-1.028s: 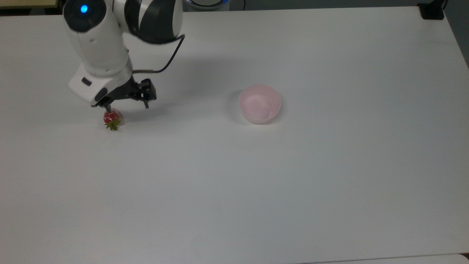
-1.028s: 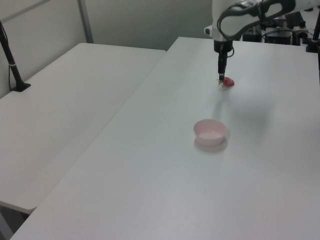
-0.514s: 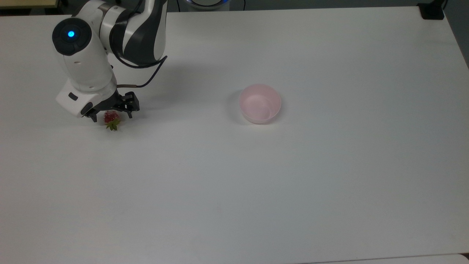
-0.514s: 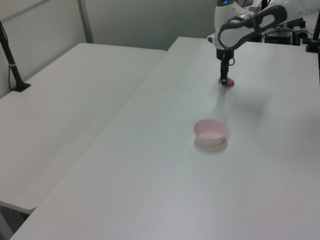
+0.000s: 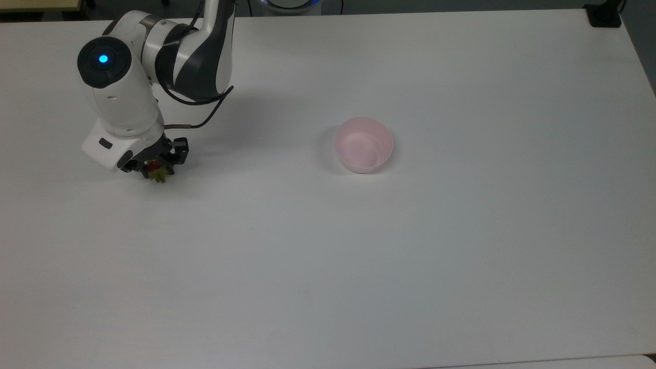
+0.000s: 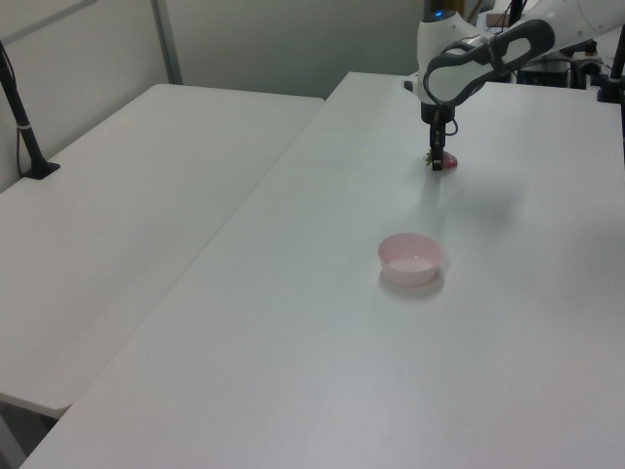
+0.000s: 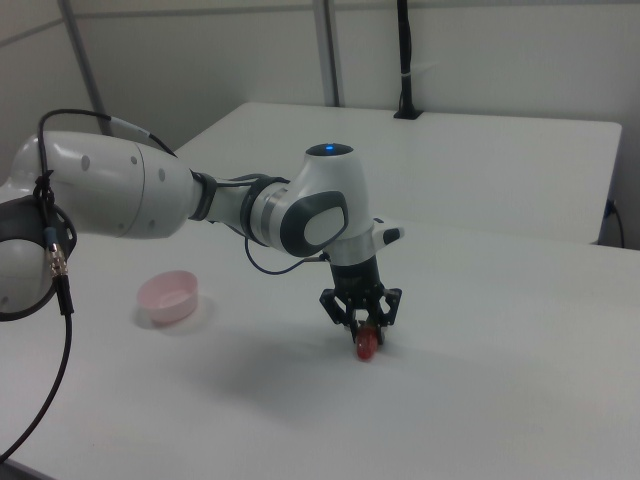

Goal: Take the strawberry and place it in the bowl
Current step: 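Close the gripper on the red strawberry and lift it, then carry the strawberry over the pink bowl and lower it inside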

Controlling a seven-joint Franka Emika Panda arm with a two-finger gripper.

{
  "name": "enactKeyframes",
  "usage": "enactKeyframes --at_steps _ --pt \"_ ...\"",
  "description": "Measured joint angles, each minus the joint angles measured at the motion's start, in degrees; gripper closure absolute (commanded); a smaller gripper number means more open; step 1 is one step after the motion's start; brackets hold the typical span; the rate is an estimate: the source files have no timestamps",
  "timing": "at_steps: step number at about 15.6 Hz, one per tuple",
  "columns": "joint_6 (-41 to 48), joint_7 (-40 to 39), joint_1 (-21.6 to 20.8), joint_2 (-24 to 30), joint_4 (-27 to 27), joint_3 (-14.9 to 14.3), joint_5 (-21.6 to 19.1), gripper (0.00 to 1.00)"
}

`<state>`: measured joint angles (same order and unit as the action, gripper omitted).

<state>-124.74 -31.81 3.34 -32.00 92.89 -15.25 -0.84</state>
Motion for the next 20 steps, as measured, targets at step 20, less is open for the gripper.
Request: enactKeyframes --at_steps 20 --pt "18.8 15.6 -19.0 18.3 -1.9 0.3 -3.9 0.58"
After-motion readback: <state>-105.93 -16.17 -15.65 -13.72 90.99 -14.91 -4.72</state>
